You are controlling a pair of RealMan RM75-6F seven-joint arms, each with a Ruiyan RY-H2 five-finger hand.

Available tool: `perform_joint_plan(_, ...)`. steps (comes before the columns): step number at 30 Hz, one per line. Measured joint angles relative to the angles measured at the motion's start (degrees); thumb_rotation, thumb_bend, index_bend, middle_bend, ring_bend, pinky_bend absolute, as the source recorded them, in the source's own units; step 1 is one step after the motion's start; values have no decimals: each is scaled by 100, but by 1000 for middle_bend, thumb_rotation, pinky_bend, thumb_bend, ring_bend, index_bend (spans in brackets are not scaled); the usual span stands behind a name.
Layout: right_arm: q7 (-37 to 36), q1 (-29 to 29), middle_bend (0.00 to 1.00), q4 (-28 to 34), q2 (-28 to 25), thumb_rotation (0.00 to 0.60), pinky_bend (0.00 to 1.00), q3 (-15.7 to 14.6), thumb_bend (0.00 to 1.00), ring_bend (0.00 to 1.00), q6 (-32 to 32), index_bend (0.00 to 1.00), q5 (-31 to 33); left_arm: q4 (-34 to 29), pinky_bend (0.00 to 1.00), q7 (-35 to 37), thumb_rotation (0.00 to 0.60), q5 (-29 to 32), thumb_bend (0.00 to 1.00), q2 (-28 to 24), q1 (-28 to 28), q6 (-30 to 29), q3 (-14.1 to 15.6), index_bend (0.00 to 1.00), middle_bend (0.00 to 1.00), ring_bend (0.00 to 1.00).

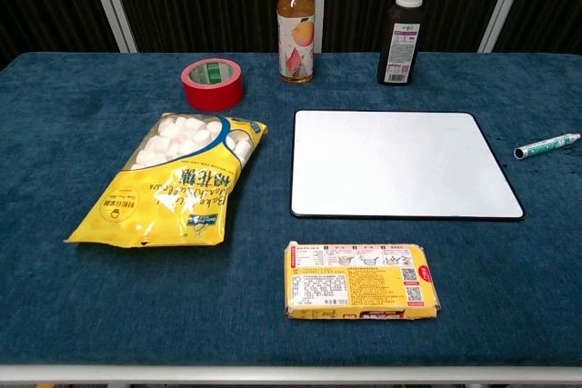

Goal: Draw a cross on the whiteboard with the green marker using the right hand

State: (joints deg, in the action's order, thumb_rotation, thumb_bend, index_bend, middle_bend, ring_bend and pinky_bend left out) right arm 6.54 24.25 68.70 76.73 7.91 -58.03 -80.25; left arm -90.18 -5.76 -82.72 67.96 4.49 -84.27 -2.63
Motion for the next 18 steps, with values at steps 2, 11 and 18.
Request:
perform_joint_plan(2, 65, 203, 349, -433, 291, 600, 88, -21, 218, 84, 222, 383, -2, -33, 0, -18, 600, 15, 40, -16, 4, 13, -1, 146, 88, 15)
perform_joint_plan(11, -8, 743, 381, -1994, 1269, 600, 87, -220, 218, 120, 621, 401, -224, -123, 0, -84, 600, 60, 40, -78, 26, 92, 6, 146, 88, 14)
perform_joint_plan(18, -263, 965, 396, -2775, 1743, 600, 87, -406, 218, 146, 755, 420, -421, -142, 0, -77, 600, 88, 41, -91, 19, 110, 13, 146, 88, 14)
